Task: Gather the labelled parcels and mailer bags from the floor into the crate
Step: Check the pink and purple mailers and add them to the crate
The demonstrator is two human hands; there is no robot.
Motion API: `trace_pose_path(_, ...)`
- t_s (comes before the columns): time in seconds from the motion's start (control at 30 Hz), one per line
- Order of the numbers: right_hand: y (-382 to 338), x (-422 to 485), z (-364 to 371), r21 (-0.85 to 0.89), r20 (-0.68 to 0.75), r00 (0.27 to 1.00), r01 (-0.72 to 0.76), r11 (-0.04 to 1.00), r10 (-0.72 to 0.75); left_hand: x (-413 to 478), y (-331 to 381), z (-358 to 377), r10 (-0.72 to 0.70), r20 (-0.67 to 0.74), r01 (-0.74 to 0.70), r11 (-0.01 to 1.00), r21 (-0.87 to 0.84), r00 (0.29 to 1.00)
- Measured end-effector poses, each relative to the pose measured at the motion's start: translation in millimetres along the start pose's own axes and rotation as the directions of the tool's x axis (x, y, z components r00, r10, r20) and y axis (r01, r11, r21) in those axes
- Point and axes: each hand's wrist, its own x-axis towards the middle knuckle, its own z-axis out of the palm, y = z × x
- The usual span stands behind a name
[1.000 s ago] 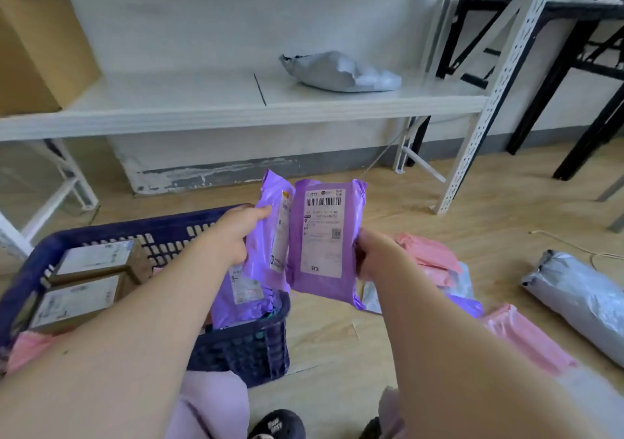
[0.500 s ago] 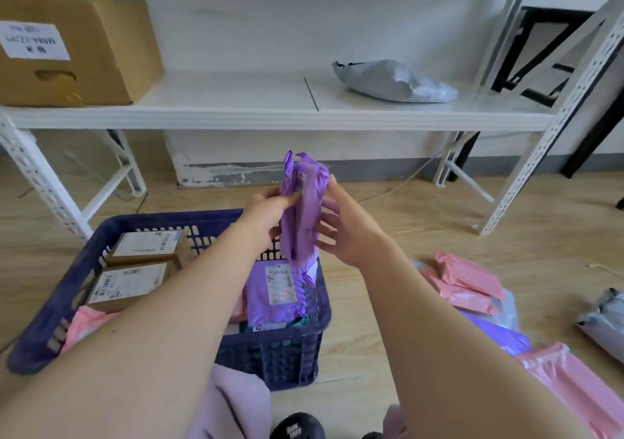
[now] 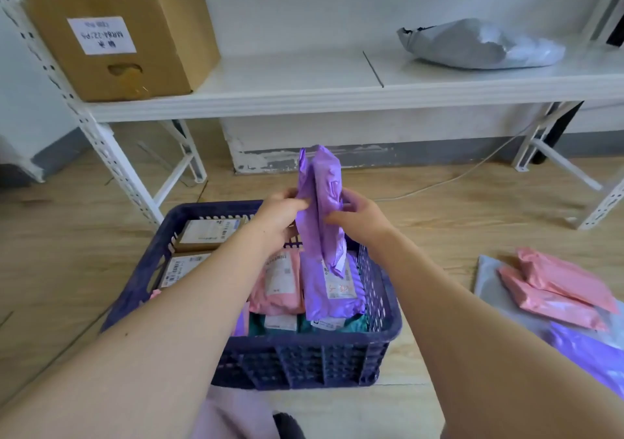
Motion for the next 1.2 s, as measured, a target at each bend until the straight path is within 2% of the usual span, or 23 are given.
trace_pose_path(0.1, 3.1, 15.7, 10.5, 0.015, -0.032, 0.999, -0.013, 1.000, 0.014, 9.8, 2.5, -9.4, -0.015, -0.044, 0.016, 1.000, 0.015, 0.999)
trace_pose_path(0.17, 7.1, 25.5, 13.9, 0.041, -0.112, 0.993, -0.038, 0.998, 0.042, 17.3, 4.3, -17.8, -0.047, -0.065, 0.051, 0.997, 0.053, 0.997)
trace_pose_path(0.27, 23.3, 42.7, 13.0, 0.075, -0.276, 0.948, -0.144, 0.987, 0.160, 33.9, -0.3, -31.1, -0.069, -0.154, 0.084, 0.992, 0.096, 0.986)
trace_pose_path(0.33, 39.7, 48.7, 8.5, 0.009, -0.314, 0.921, -0.239, 0.971, 0.230, 43.1, -13.2, -37.6, -0.084, -0.214, 0.112, 0.986, 0.122, 0.973)
trace_pose_path(0.43, 68.7, 53.0, 3.2, -0.040, -0.337, 0.884, -0.357, 0.933, 0.324, 50.4, -44.5, -50.2, -0.174, -0.225, 0.207, 0.969, 0.131, 0.959)
trace_pose_path(0.53, 82.7, 58.1, 8.5, -0.114, -0.306, 0.881, -0.410, 0.905, 0.361, 59.3, -65.4, -65.6, -0.218, -0.272, 0.265, 0.953, 0.148, 0.937)
trace_pose_path(0.67, 91.3, 62.2, 24.1, -0.408, -0.200, 0.902, -0.431, 0.805, 0.382, 67.3, -84.8, -74.6, -0.295, -0.298, 0.363, 0.909, 0.205, 0.908)
trace_pose_path(0.73, 97.9, 61.6, 31.0, -0.519, -0.150, 0.906, -0.413, 0.749, 0.395, 70.2, -95.9, -77.0, -0.308, -0.355, 0.403, 0.884, 0.235, 0.883)
trace_pose_path(0.83, 109.9, 61.9, 36.1, -0.612, -0.108, 0.880, -0.426, 0.667, 0.463, 78.9, -116.8, -79.9, -0.328, -0.456, 0.470, 0.848, 0.245, 0.828)
trace_pose_path(0.93, 120.3, 59.0, 34.5, -0.667, -0.064, 0.868, -0.404, 0.626, 0.493, 83.8, -139.9, -78.3, -0.372, -0.471, 0.541, 0.787, 0.297, 0.800)
trace_pose_path(1.0, 121.1, 56.9, 34.2, -0.722, -0.023, 0.862, -0.365, 0.588, 0.507, 84.9, -152.7, -74.6, -0.383, -0.471, 0.572, 0.730, 0.373, 0.795)
trace_pose_path(1.07, 130.6, 54.7, 36.1, -0.698, -0.040, 0.867, -0.380, 0.607, 0.497, 84.3, -161.3, -69.5, -0.345, -0.461, 0.565, 0.639, 0.522, 0.817)
trace_pose_path(1.1, 137.8, 53.0, 36.1, -0.670, -0.054, 0.875, -0.389, 0.632, 0.481, 81.5, -162.9, -67.2, -0.328, -0.444, 0.550, 0.556, 0.623, 0.834)
trace_pose_path(1.17, 151.0, 49.6, 39.3, -0.754, -0.078, 0.913, -0.317, 0.575, 0.401, 74.4, -170.0, -65.0, -0.297, -0.411, 0.491, 0.287, 0.822, 0.862)
trace_pose_path(1.2, 154.2, 46.3, 40.9, -0.823, -0.040, 0.920, -0.251, 0.509, 0.390, 70.0, -174.3, -64.7, -0.297, -0.388, 0.446, 0.162, 0.880, 0.873)
